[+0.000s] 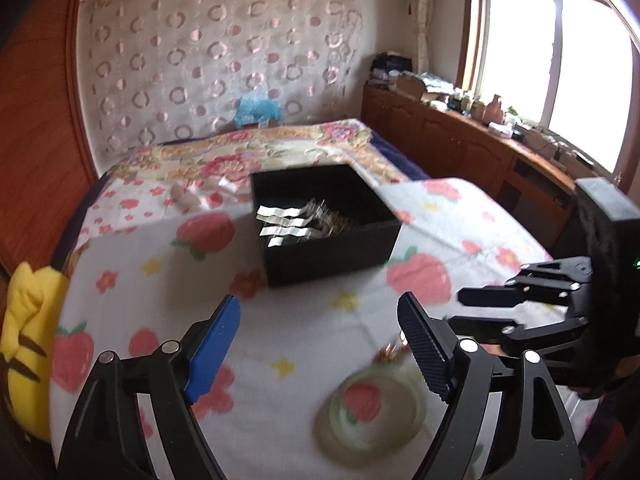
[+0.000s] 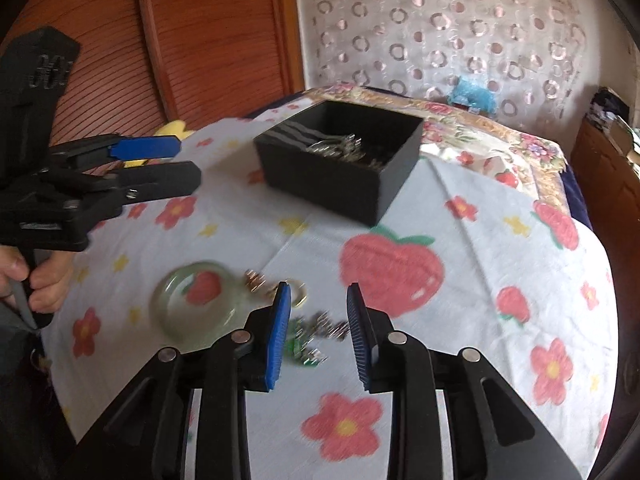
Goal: Organize jewelry
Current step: 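Move both grippers back from the box to the remaining jewelry, then grasp the green pendant with the right gripper while the left gripper grasps the jade bangle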
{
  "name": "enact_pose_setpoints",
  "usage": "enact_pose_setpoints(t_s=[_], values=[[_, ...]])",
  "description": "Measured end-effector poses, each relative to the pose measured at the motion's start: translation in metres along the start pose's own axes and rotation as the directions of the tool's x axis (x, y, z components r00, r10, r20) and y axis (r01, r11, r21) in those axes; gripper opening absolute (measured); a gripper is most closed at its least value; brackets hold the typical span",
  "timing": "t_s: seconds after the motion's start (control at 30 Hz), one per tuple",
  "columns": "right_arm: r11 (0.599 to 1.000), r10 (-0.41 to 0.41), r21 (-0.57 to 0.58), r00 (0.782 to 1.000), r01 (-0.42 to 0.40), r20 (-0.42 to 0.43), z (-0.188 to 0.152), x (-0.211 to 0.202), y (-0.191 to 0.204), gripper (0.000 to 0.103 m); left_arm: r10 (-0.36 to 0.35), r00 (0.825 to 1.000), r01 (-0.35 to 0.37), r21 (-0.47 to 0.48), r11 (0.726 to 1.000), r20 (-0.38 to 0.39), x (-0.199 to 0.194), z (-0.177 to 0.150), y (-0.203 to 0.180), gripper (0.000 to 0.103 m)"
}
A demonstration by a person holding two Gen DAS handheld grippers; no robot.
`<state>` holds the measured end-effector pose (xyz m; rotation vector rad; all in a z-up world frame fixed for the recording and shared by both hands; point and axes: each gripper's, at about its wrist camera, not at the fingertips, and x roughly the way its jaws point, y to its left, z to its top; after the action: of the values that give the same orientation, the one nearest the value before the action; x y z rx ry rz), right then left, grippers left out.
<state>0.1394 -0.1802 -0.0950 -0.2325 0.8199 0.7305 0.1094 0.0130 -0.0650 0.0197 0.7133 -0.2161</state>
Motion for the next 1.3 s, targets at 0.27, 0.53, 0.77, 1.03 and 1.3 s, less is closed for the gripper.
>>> enact_pose_setpoints(t_s=[0.27,0.53,0.77,1.03,1.3], values=[[0.998,-0.004,-0.060,0.997,0.000,-0.073,-0.011,0.006,0.020,0.032,-0.006,0.996,0.005,-0.014,1.000,-0.084,0.005,-0.031,0.008,0.078],[0.996,-0.052,-0.073,0.993,0.045,-0.104,-0.017,0.014,0.015,0.023,-0.027,0.989,0.031,0.027,0.999,-0.146,0.013,-0.048,-0.006,0.078],[0.996,-0.074,-0.055,0.995,0.070,-0.069,-0.017,0.007,0.006,0.018,-0.050,0.982,0.062,0.058,0.996,-0.184,0.019,-0.051,-0.022,0.078],[0.997,-0.074,-0.023,0.997,0.074,-0.003,-0.008,-0.016,-0.001,0.018,-0.048,0.973,0.072,0.102,0.992,-0.226,0.027,-0.052,-0.038,0.081],[0.997,-0.073,-0.015,0.997,0.073,0.026,-0.003,-0.028,-0.003,0.018,-0.038,0.971,0.070,0.133,0.989,-0.234,0.031,-0.054,-0.047,0.082]])
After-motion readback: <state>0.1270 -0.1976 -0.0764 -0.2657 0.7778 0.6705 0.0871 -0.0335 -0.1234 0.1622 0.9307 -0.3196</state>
